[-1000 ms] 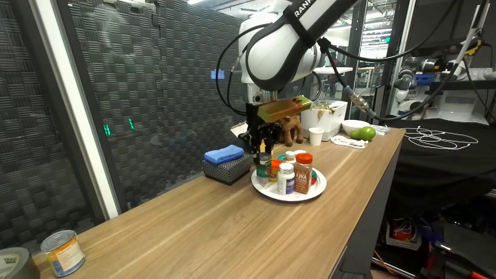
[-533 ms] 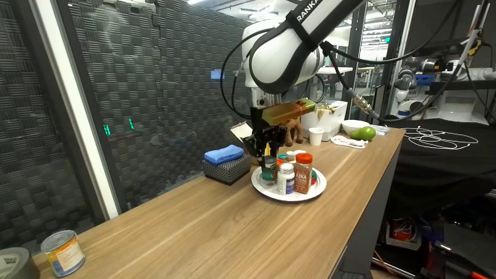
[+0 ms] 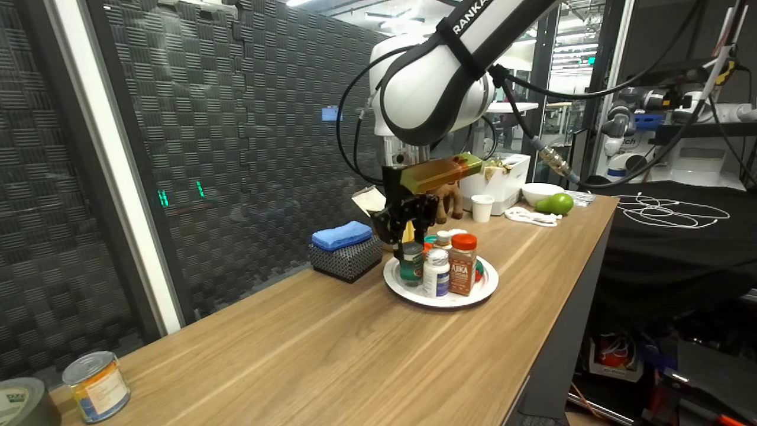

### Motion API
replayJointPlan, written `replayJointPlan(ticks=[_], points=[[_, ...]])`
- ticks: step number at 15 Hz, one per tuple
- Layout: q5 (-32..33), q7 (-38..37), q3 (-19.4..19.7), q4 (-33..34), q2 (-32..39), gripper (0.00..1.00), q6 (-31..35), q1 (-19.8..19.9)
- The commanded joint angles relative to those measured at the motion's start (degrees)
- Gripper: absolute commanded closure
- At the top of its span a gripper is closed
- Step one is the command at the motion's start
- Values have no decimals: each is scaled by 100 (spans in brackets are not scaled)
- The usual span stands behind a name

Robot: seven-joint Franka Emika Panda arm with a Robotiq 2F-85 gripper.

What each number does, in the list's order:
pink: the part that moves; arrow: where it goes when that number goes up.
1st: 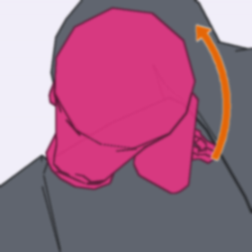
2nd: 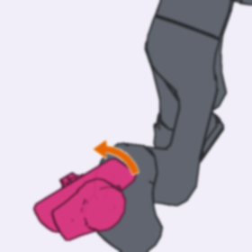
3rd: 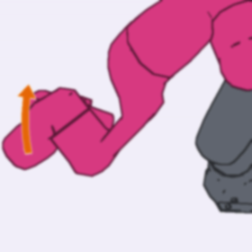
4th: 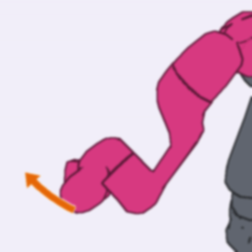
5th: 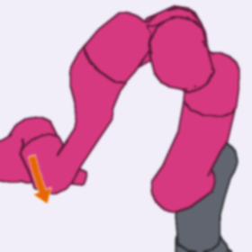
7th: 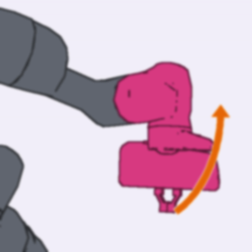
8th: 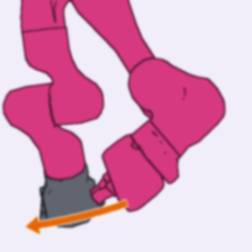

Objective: Put the bottles on the white tray

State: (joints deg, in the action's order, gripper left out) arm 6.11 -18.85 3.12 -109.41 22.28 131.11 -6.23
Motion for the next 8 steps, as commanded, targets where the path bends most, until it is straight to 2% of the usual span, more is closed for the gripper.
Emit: replayJointPlan(ticks=[1,2,3,8], points=[[-121,152,-80,-45,-127,15,-44,86],[-127,152,-79,-55,-148,5,-26,89],[-132,149,-77,-63,-164,1,-13,93],[-308,246,-89,-61,-419,0,-142,183]])
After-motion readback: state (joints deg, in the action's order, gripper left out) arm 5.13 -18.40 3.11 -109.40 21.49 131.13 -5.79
